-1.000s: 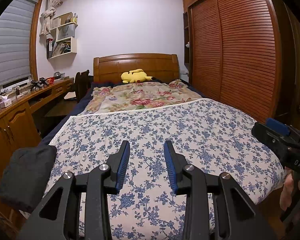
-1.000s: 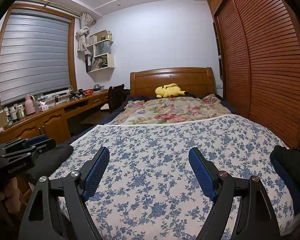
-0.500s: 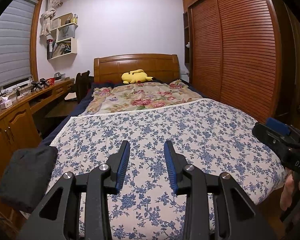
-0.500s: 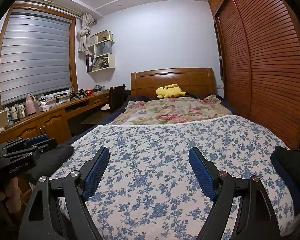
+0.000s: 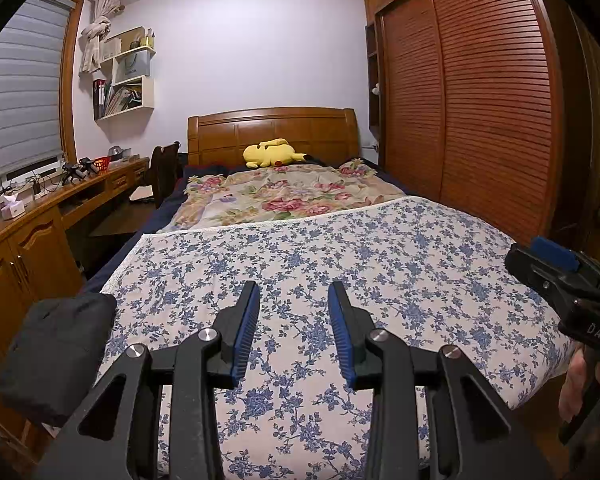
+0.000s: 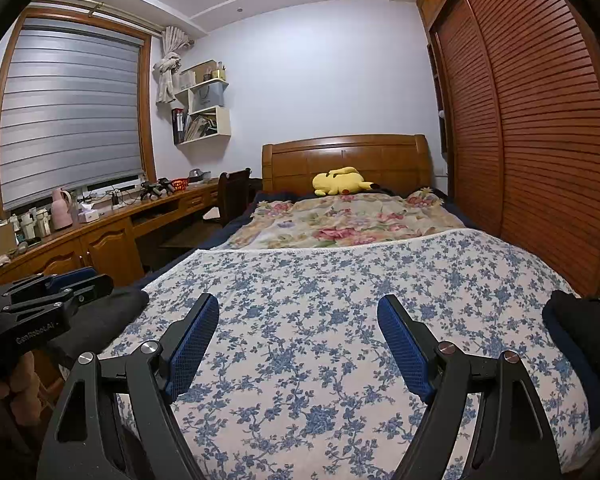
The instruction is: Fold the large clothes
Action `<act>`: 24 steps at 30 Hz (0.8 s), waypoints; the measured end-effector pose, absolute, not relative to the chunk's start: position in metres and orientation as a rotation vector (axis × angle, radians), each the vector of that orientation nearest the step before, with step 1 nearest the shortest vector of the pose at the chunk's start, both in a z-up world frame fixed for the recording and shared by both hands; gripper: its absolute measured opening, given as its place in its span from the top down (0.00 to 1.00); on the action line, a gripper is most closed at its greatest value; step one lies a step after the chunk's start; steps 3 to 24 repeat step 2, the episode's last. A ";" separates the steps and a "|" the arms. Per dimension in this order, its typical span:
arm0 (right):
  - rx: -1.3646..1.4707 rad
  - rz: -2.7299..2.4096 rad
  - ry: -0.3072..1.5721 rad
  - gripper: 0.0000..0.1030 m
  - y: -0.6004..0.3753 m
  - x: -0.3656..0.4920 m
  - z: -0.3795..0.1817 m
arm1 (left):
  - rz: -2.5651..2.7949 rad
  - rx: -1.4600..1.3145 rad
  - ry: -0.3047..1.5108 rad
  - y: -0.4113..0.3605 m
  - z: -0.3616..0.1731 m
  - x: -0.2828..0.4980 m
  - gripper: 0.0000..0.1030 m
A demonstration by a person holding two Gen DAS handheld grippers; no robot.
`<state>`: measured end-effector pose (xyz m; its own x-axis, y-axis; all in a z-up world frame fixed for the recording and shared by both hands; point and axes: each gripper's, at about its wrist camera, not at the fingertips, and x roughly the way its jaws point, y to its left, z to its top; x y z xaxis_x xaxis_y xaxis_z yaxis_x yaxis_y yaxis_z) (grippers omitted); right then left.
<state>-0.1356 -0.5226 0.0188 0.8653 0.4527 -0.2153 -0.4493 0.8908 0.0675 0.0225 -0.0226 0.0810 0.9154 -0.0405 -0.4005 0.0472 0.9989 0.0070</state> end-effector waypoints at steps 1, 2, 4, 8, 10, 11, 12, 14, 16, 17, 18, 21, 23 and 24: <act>0.015 0.474 0.229 0.20 -0.522 -0.136 0.019 | -0.045 0.018 0.413 -0.023 0.081 0.023 0.65; 0.014 0.474 0.229 0.20 -0.522 -0.136 0.019 | -0.045 0.018 0.413 -0.023 0.081 0.022 0.65; 0.014 0.474 0.229 0.20 -0.522 -0.136 0.019 | -0.045 0.018 0.413 -0.023 0.081 0.022 0.65; 0.014 0.474 0.229 0.20 -0.522 -0.136 0.019 | -0.045 0.018 0.413 -0.023 0.081 0.022 0.65; 0.014 0.474 0.229 0.20 -0.522 -0.136 0.019 | -0.045 0.018 0.413 -0.023 0.081 0.022 0.65; 0.014 0.474 0.229 0.20 -0.522 -0.136 0.019 | -0.045 0.018 0.413 -0.023 0.081 0.022 0.65; 0.014 0.474 0.229 0.20 -0.522 -0.136 0.019 | -0.045 0.018 0.413 -0.023 0.081 0.022 0.65; 0.014 0.474 0.229 0.20 -0.522 -0.136 0.019 | -0.045 0.018 0.413 -0.023 0.081 0.022 0.65; 0.014 0.474 0.229 0.20 -0.522 -0.136 0.019 | -0.045 0.018 0.413 -0.023 0.081 0.022 0.65; 0.014 0.474 0.229 0.20 -0.522 -0.136 0.019 | -0.045 0.018 0.413 -0.023 0.081 0.022 0.65; 0.014 0.474 0.229 0.20 -0.522 -0.136 0.019 | -0.045 0.018 0.413 -0.023 0.081 0.022 0.65; 0.014 0.474 0.229 0.20 -0.522 -0.136 0.019 | -0.045 0.018 0.413 -0.023 0.081 0.022 0.65; 0.014 0.474 0.229 0.20 -0.522 -0.136 0.019 | -0.045 0.018 0.413 -0.023 0.081 0.022 0.65; 0.014 0.474 0.229 0.20 -0.522 -0.136 0.019 | -0.045 0.018 0.413 -0.023 0.081 0.022 0.65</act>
